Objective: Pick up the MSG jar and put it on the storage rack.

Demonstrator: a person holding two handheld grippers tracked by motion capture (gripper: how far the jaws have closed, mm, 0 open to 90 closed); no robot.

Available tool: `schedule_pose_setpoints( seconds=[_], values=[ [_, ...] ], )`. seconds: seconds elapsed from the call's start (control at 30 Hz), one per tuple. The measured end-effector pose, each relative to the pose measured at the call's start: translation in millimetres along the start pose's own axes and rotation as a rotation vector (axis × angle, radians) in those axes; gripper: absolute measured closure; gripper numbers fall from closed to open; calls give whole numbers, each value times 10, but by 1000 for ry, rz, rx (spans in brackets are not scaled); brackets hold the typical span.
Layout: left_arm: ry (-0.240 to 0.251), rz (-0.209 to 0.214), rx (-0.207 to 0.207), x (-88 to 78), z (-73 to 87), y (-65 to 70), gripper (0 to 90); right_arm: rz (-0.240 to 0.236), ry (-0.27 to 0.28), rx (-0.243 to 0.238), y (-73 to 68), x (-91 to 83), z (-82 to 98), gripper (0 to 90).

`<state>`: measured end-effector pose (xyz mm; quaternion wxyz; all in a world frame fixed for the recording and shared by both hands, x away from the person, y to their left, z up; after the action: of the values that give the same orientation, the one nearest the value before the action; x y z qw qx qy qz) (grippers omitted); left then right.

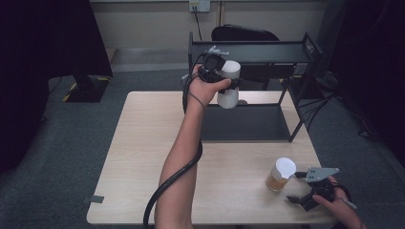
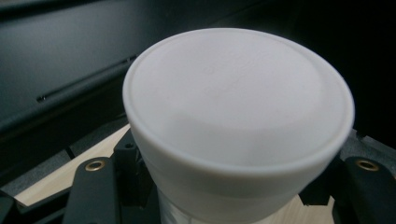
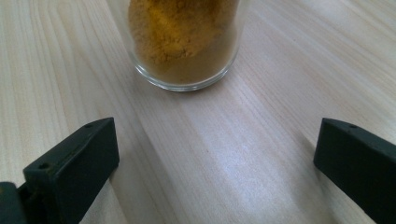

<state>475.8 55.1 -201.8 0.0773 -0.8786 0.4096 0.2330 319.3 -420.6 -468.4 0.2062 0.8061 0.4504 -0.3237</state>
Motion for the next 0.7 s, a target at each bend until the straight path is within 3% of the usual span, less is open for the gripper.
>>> schedule_pose_setpoints(
  seconds=[0.7],
  values=[
    [29, 3, 7, -185, -416, 43, 348, -4, -1, -1, 5, 1, -2, 0]
  ],
)
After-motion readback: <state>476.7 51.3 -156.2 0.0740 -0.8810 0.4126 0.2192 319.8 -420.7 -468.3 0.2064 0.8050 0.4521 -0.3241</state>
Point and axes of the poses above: each handheld gripper's, and its own axes: x roughly forward along the jaws, z roughly out of its underside, y roughly to its right, the point moved 7 cm from there along x, roughly forward along the jaws, and after that the axes turned 2 degrees about -y, right-handed, at the moved point
